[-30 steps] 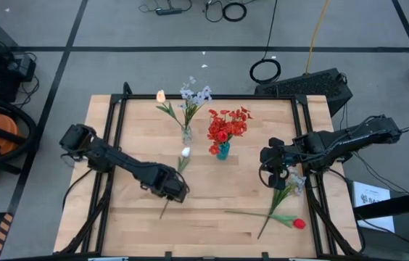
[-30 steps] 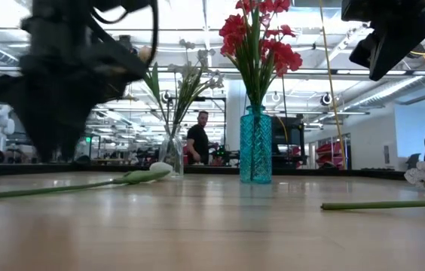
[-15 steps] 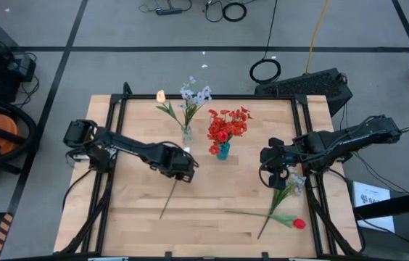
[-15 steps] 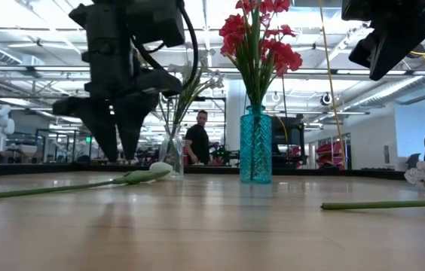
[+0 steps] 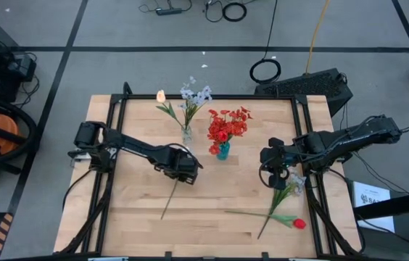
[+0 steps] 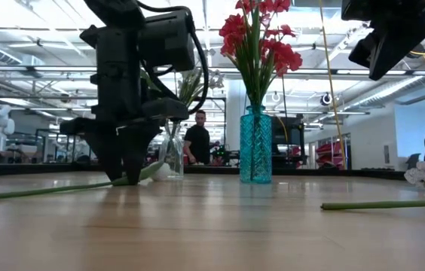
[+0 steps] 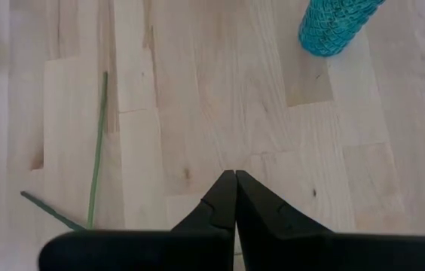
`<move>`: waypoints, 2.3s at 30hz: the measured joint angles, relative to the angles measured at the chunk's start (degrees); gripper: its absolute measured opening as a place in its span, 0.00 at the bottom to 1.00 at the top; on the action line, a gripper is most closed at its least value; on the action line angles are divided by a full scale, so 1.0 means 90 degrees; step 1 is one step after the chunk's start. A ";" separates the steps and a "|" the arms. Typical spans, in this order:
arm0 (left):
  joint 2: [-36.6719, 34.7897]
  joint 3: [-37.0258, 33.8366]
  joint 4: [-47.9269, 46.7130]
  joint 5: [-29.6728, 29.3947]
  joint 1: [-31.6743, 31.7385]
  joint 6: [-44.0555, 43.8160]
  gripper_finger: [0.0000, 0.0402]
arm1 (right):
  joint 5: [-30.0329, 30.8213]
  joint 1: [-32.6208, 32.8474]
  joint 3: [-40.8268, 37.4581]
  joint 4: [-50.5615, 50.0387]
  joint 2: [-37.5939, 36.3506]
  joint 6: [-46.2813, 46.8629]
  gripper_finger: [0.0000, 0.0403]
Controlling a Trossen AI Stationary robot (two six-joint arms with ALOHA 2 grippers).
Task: Sort flowers into vase by color
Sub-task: Put the white tulip into the transparent vase
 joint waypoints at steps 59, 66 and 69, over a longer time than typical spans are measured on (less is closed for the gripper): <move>-0.4928 -0.2677 0.7284 0.0108 0.3013 0.8089 0.00 | 0.0811 0.0000 0.0000 0.1580 0.1243 0.2538 0.00; -0.4910 -0.2785 0.7462 0.0792 0.3509 0.8091 0.00 | 0.0831 0.0000 0.0000 0.1708 0.1243 0.2846 0.00; -0.4806 -0.2785 0.7434 0.1033 0.3643 0.8074 0.00 | 0.0833 0.0000 0.0002 0.1720 0.1243 0.2877 0.00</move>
